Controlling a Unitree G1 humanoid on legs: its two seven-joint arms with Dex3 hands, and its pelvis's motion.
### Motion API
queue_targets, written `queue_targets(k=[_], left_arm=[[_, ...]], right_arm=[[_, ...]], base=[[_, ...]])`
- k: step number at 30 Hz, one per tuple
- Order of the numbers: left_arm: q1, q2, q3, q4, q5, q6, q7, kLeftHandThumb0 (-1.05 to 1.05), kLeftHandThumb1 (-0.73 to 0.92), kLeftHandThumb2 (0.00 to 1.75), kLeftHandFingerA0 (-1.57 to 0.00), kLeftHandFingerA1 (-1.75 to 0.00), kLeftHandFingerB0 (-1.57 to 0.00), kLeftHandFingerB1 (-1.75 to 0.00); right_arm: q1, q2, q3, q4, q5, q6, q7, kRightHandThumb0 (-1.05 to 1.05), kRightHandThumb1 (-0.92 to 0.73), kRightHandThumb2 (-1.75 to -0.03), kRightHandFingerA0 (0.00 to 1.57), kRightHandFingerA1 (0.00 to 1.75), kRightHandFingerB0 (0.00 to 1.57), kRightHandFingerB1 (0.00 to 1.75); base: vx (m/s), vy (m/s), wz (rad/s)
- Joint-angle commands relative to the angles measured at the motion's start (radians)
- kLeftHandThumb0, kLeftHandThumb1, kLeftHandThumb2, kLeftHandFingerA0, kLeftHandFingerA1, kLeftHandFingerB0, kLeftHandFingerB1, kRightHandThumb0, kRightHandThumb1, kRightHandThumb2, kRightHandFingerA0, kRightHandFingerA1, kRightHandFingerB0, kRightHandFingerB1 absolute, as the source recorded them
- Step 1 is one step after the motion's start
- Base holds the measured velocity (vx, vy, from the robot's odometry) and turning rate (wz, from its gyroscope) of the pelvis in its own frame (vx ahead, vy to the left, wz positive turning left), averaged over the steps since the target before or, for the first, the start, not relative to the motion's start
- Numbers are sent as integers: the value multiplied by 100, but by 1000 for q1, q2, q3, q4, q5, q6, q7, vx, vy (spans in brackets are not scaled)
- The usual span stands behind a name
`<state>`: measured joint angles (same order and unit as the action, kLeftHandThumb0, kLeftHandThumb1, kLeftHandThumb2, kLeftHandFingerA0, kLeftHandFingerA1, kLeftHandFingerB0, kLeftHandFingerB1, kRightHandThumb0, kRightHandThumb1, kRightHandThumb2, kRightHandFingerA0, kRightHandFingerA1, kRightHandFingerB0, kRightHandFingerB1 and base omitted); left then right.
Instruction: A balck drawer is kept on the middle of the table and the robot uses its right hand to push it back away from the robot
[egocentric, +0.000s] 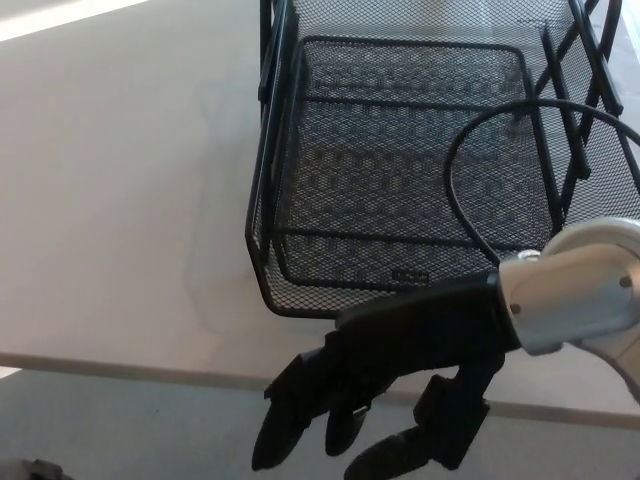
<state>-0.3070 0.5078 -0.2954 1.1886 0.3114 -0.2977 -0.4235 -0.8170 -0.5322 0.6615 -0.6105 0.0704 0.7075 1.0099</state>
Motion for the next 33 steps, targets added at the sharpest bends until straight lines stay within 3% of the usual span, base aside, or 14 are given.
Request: queue_targets(k=[1,14,24,33], left_arm=[[2,15,6,1,9,-7,-8,-56,76,63,-46,-37,-34,-33],[1,12,2,4,15,-2,0,-56,76,63,-48,-38,-34,-33],[-2,9,1,10,16,-2,3,-57,76,63,-48,-38,-33,-33],[-2,9,0,10,17,-3,6,-57,76,63,-49,-38,-34,-33]], right_arm=[[-53,-15,45,130,-65,-17,19,-51,-63,-98,38,57,22,47],[-100,31,112,411,-193,-161,-2,-53,-65,-97,36,57,26,49],[-187,39,81,452,-243,-181,30,-54,-65,-97,38,56,27,48],[-275,67,50,611,-278,-213,40,-60,-66,-95,33,53,30,48]], base=[[0,0,0],[0,0,0],[0,0,0],[0,0,0]])
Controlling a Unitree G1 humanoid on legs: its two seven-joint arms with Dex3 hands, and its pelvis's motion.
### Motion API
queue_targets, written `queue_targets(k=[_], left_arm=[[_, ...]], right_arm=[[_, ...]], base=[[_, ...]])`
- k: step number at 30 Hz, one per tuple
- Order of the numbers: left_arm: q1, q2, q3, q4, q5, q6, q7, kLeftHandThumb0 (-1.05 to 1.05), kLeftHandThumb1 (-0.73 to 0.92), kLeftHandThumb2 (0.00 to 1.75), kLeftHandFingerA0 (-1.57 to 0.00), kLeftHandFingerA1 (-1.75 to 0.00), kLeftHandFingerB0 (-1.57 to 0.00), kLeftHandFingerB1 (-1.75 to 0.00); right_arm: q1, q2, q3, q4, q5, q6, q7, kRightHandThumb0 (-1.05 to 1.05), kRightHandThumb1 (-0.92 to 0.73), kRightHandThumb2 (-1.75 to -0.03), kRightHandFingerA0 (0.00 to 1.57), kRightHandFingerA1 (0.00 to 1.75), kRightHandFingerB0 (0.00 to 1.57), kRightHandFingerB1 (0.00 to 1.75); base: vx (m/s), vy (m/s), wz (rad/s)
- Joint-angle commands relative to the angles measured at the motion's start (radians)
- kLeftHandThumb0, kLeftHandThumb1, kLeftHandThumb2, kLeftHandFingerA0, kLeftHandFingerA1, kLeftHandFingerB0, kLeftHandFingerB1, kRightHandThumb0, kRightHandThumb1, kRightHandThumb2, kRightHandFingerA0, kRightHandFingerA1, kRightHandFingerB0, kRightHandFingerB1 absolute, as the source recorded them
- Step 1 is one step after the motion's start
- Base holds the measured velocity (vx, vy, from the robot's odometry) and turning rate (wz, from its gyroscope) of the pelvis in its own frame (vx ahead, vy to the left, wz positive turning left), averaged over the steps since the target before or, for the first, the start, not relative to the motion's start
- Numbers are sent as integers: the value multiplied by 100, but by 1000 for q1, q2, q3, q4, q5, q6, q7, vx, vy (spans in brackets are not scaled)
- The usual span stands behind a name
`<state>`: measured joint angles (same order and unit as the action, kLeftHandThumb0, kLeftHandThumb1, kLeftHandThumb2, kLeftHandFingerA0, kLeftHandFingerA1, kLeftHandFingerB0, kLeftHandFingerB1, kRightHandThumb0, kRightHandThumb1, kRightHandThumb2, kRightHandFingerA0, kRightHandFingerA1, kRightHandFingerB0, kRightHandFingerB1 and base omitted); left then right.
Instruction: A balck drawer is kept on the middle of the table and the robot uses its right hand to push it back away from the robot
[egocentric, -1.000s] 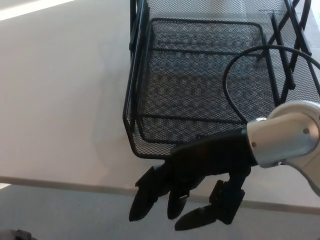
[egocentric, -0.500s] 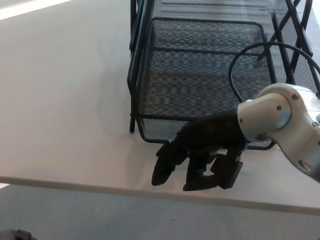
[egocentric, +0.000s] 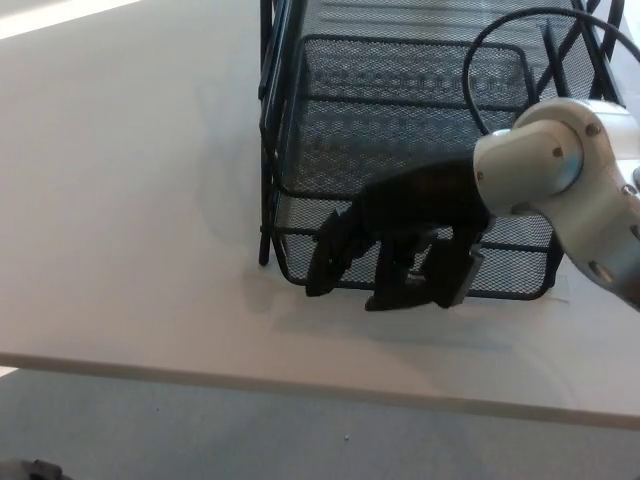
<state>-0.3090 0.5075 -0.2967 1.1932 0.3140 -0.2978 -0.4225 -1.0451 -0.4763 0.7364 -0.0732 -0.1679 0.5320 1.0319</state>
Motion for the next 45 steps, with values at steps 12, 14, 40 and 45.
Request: queue_targets(k=[12,14,40,45], left_arm=[[0,11,1,4,13,-2,-2,-57,76,63,-49,-38,-35,-33],[-2,9,-1,6,16,3,-1,-57,76,63,-48,-38,-34,-32],[-2,12,0,4,13,-12,-5,-57,76,63,-50,-39,-36,-33],[6,19,2,1,13,-13,0,-55,77,63,-49,-38,-36,-34]], right_arm=[[-34,-1,-54,103,-62,-56,30,-60,-66,-97,37,54,31,49],[3,-10,-61,41,-50,-68,41,-56,-65,-99,38,55,32,49],[339,-113,-222,-855,208,206,149,-51,-79,-64,44,42,34,35],[538,-163,-229,-801,181,137,94,-50,-79,-63,44,42,35,34]], base=[[0,0,0],[0,0,0],[0,0,0],[0,0,0]])
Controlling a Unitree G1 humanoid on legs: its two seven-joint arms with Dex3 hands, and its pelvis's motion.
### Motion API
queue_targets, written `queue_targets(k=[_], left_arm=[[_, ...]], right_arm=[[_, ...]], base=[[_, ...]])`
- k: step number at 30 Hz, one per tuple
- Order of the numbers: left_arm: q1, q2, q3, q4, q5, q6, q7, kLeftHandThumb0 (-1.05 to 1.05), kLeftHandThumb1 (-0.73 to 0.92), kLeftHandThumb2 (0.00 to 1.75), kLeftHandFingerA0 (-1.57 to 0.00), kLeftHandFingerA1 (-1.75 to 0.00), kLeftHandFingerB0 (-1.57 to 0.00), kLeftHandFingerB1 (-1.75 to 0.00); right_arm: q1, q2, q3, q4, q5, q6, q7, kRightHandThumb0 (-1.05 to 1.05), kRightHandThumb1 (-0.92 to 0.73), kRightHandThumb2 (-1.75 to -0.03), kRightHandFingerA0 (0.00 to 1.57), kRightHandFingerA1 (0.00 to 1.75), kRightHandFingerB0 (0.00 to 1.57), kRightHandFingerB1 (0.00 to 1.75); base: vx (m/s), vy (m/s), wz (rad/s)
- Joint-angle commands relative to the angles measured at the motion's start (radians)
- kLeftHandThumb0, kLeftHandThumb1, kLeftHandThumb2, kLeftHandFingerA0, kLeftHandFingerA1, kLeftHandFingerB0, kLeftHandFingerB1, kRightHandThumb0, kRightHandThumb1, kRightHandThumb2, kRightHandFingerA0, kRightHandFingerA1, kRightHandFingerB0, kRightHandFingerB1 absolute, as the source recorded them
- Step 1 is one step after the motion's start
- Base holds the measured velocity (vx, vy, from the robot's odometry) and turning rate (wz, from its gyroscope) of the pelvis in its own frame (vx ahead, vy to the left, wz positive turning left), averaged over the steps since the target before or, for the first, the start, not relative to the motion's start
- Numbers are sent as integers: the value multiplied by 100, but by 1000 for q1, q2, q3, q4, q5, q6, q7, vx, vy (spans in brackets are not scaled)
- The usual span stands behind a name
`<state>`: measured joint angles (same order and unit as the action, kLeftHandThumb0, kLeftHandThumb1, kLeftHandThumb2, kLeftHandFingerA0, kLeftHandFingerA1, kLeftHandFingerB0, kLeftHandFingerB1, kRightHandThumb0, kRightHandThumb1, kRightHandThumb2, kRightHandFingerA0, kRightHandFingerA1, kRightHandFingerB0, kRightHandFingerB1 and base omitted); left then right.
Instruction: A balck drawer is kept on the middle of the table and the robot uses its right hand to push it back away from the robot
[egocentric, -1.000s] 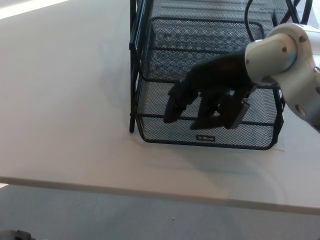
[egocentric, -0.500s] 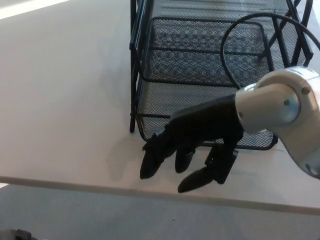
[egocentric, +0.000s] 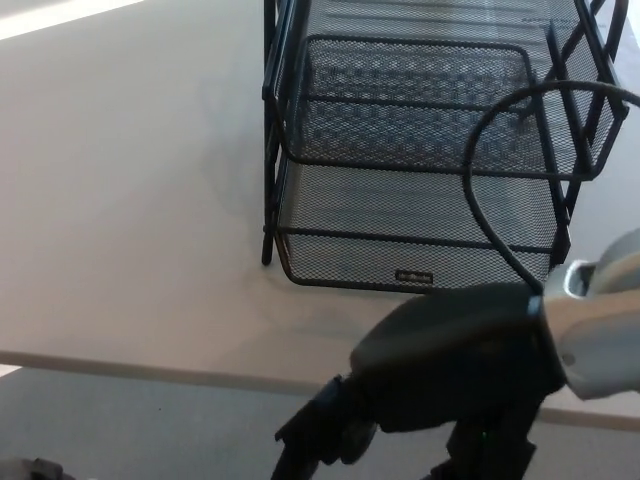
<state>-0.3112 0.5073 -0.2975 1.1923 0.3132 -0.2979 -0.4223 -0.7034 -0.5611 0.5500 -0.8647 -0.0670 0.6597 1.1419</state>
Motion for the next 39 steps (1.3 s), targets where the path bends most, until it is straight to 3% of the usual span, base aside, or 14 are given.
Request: queue_targets(k=[1,9,10,14,15,18,19,24,25,26,30,33,38,39], left_arm=[[9,19,3,4,13,-13,0,-55,77,63,-49,-38,-36,-34],[12,18,9,8,8,2,2,-57,72,63,-47,-38,-31,-32],[14,18,12,8,4,3,2,-57,72,63,-46,-38,-31,-32],[16,16,23,13,-8,2,-1,-57,71,62,-47,-39,-31,-32],[16,16,23,13,-8,2,-1,-57,71,63,-48,-39,-31,-32],[16,17,21,12,-5,0,0,-55,75,63,-50,-38,-33,-32],[16,18,20,11,-4,-3,1,-56,75,63,-49,-38,-34,-33],[16,20,20,8,-4,-2,-1,-56,75,63,-48,-38,-32,-32],[16,20,19,7,-3,0,-1,-56,75,63,-48,-38,-32,-32],[16,20,19,6,-2,1,-2,-56,75,63,-49,-38,-32,-32],[17,23,18,5,-1,-4,-2,-56,75,63,-49,-38,-33,-32],[16,20,18,7,0,3,6,-55,75,63,-49,-38,-33,-32],[16,21,19,7,-1,-1,2,-55,75,63,-50,-39,-33,-33],[17,21,22,7,-4,-2,1,-56,71,63,-48,-39,-32,-33]], right_arm=[[250,-92,-35,14,63,-13,-33,-50,-79,-63,44,42,35,34],[548,-120,5,295,-55,-223,-194,-55,-84,-65,45,38,35,33],[592,-117,9,359,-82,-247,-239,-53,-66,-103,37,56,20,46],[685,-105,10,517,-169,-327,-376,-59,-70,-105,34,54,17,44],[695,-107,10,531,-184,-334,-392,-63,-89,-67,37,36,29,31],[727,-104,-6,569,-198,-358,-427,-68,-90,-67,35,36,26,30],[745,-103,-12,591,-209,-364,-450,-71,-75,-98,25,45,17,41],[763,-94,-3,674,-273,-352,-524,-72,-74,-98,21,45,12,40],[762,-93,-1,688,-284,-353,-535,-72,-74,-96,20,44,14,39],[756,-96,7,711,-307,-352,-553,-70,-92,-69,26,33,18,27],[734,-86,2,810,-325,-365,-591,-69,-92,-68,24,33,18,27],[727,-56,-48,913,-280,-387,-627,-63,-87,-66,33,35,23,30],[708,-30,-71,1029,-293,-393,-692,-59,-86,-66,34,37,28,31],[690,-16,-68,1109,-308,-399,-735,-56,-68,-101,34,55,19,45]], base=[[0,0,0],[0,0,0],[0,0,0],[0,0,0],[0,0,0],[0,0,0],[0,0,0],[0,0,0],[0,0,0],[0,0,0],[0,0,0],[0,0,0],[0,0,0],[0,0,0]])
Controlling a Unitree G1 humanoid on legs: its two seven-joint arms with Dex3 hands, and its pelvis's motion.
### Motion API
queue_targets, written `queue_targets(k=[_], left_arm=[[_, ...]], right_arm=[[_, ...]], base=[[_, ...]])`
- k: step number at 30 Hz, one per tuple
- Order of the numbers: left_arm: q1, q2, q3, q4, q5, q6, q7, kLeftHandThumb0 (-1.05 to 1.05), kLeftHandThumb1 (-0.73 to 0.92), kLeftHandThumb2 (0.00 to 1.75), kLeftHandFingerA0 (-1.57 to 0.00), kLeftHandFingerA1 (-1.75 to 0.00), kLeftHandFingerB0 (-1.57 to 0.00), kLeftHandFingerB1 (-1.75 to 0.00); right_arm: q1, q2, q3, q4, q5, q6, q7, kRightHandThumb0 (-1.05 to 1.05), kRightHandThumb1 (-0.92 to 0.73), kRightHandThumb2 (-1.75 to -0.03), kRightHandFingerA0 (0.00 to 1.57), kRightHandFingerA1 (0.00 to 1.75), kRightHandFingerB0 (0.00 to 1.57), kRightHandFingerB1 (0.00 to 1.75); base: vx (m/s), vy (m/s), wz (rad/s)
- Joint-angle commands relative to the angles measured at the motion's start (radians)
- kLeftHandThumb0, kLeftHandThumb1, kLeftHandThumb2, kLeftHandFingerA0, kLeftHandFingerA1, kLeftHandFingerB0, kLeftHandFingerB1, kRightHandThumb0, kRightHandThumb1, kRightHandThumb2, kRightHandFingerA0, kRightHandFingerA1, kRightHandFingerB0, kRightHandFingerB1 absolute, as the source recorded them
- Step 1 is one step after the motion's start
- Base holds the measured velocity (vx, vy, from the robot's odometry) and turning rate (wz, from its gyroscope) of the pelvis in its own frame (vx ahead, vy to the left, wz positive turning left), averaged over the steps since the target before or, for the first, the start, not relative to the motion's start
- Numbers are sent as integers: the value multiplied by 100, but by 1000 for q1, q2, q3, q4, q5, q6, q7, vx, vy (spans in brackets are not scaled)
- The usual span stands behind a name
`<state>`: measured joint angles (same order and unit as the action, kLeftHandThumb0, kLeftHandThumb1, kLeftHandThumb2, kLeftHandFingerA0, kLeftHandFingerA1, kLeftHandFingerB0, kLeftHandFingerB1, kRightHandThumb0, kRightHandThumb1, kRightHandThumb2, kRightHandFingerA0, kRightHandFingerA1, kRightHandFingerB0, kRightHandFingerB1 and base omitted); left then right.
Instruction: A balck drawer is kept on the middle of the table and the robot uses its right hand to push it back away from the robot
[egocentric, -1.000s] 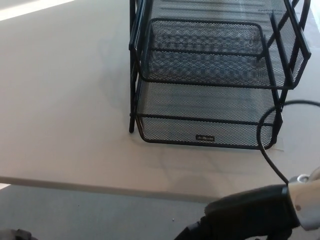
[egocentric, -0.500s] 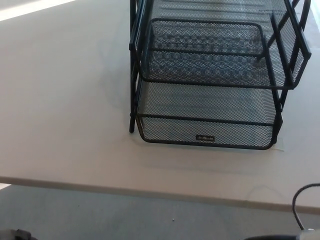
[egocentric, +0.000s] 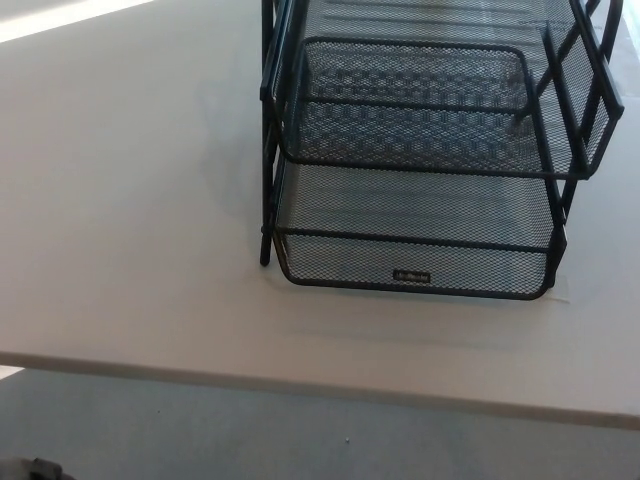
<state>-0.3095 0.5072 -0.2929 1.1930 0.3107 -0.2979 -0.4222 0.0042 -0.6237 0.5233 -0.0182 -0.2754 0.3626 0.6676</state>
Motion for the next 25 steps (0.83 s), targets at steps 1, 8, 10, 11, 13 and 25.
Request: queue_targets(k=[1,8,10,11,13,25], left_arm=[[16,21,19,7,-3,-3,0,-56,71,63,-48,-39,-32,-33],[14,18,20,9,-6,-2,-5,-56,75,63,-48,-39,-33,-32],[13,18,19,8,-4,-1,-4,-56,75,63,-49,-38,-33,-32],[13,19,17,7,-1,0,-2,-56,75,63,-49,-38,-33,-32],[14,21,19,5,-4,1,-5,-55,75,63,-48,-38,-33,-32],[16,21,21,8,2,-3,0,-55,75,63,-50,-39,-32,-32]], right_arm=[[-28,55,-39,307,-106,-108,-281,-56,-68,-101,34,55,19,45],[-148,125,11,676,-141,-105,-319,-57,-67,-99,36,54,28,49],[-163,134,13,717,-137,-116,-316,-61,-68,-99,33,53,30,49],[-171,138,14,734,-135,-120,-312,-61,-68,-99,33,53,30,49],[-189,145,22,775,-135,-147,-302,-62,-65,-96,29,51,28,48],[-243,170,24,918,-138,-224,-315,-60,-63,-96,28,50,36,52]], base=[[0,0,0],[0,0,0],[0,0,0],[0,0,0],[0,0,0],[0,0,0]])
